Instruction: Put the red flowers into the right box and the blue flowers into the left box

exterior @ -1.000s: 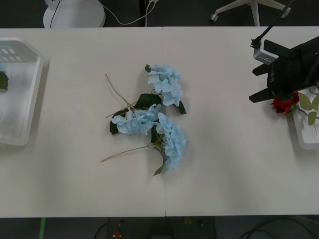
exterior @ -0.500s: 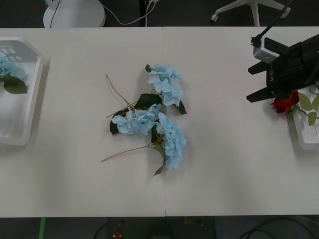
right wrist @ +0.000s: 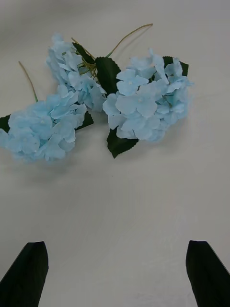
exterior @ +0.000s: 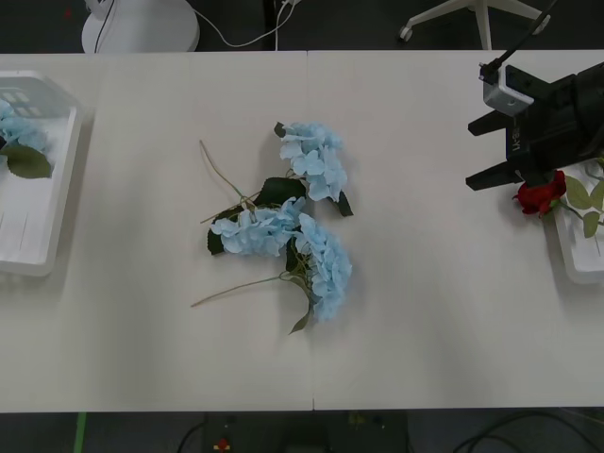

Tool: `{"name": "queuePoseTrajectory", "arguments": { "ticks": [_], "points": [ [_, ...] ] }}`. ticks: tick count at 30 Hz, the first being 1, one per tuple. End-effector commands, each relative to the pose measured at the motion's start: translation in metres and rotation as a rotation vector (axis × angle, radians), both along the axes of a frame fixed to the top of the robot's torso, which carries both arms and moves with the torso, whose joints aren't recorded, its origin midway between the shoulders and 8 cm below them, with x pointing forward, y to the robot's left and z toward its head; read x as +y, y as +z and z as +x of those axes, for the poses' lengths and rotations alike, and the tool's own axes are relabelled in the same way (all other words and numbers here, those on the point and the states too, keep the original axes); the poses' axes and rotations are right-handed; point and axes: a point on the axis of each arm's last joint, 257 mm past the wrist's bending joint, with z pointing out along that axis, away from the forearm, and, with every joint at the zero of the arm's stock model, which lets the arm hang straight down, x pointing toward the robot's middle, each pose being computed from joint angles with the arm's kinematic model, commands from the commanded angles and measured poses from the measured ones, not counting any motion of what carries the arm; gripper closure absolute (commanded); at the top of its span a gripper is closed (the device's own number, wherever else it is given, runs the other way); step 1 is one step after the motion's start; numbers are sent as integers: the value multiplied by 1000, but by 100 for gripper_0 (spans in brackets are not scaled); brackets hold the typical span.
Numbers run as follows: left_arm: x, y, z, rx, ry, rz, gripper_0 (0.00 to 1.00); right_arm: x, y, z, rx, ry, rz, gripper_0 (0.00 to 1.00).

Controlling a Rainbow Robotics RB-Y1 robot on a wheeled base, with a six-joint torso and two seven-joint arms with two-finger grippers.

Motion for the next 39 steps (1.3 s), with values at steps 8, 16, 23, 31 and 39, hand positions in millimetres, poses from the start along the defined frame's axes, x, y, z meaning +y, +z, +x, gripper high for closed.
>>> {"name": "queuePoseTrajectory", "arguments": {
  "ticks": [8,16,23,31,39],
  "points": [
    [-103,36,32,-190,-475,232,0,0,24,2,-87,65,-51,17],
    [-180,15,56,-303,-863,461,0,0,23,1,-87,67,-53,17],
    [-243,-24,55,-292,-1151,640,0,0,23,1,-87,67,-53,8],
    [-297,-57,60,-198,-1316,875,0,0,23,1,-87,67,-53,5],
    [-312,-99,71,-28,-1366,955,0,0,23,1,-87,67,-53,5]
  ]
}}
